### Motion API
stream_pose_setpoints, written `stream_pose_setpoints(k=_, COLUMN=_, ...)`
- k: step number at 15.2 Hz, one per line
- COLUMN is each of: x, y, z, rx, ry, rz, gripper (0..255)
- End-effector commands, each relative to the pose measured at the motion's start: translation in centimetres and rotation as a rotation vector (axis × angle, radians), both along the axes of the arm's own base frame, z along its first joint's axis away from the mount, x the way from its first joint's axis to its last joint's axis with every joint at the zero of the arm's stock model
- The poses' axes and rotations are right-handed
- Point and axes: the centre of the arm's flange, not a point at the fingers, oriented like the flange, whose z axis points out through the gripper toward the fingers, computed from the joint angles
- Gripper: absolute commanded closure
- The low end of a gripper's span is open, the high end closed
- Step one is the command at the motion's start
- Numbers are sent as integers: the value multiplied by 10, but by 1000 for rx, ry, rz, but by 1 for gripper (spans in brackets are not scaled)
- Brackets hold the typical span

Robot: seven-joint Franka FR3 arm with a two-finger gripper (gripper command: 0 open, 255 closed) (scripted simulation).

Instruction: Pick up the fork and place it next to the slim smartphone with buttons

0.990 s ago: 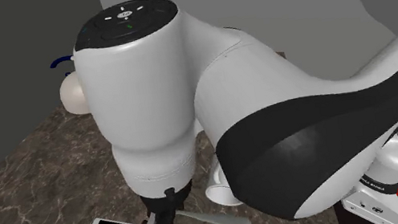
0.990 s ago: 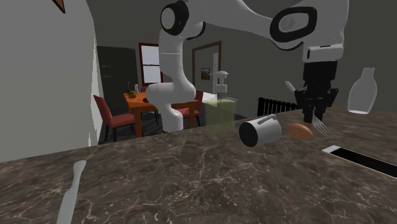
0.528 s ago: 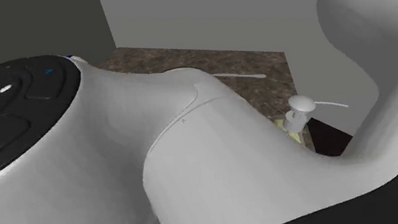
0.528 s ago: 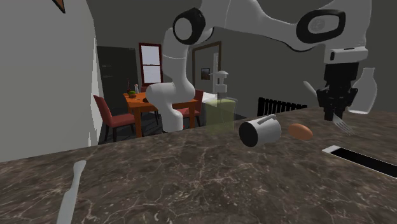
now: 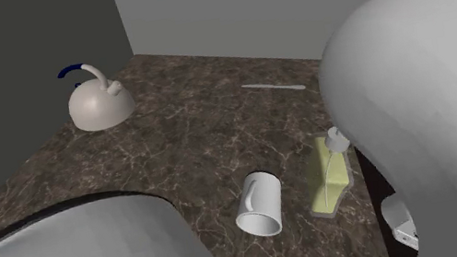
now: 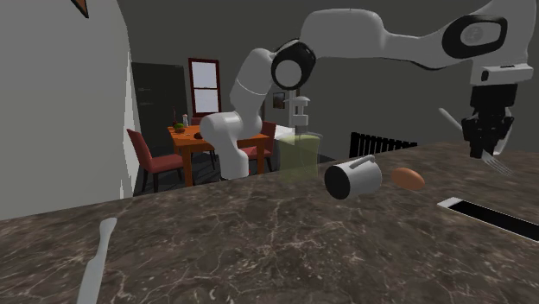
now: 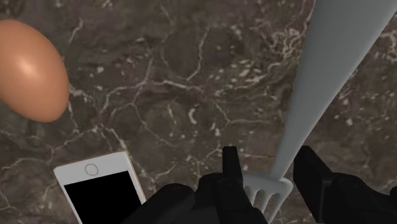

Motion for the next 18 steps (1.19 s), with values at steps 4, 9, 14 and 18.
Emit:
stream_pose_setpoints(k=4, x=-7, y=20, z=-16, rx=-2, ry=-1, rz=-3, gripper=255)
stream_pose_setpoints(k=9, x=-7, y=20, z=-42, rx=-2, ry=-1, rz=-3, gripper=255)
stream_pose_setpoints(k=14, x=-7, y=20, z=-69, rx=-2, ry=-1, rz=-3, gripper=255)
stream_pose_setpoints(k=18, x=-7, y=20, z=-77, rx=-2, ry=-1, rz=-3, gripper=255)
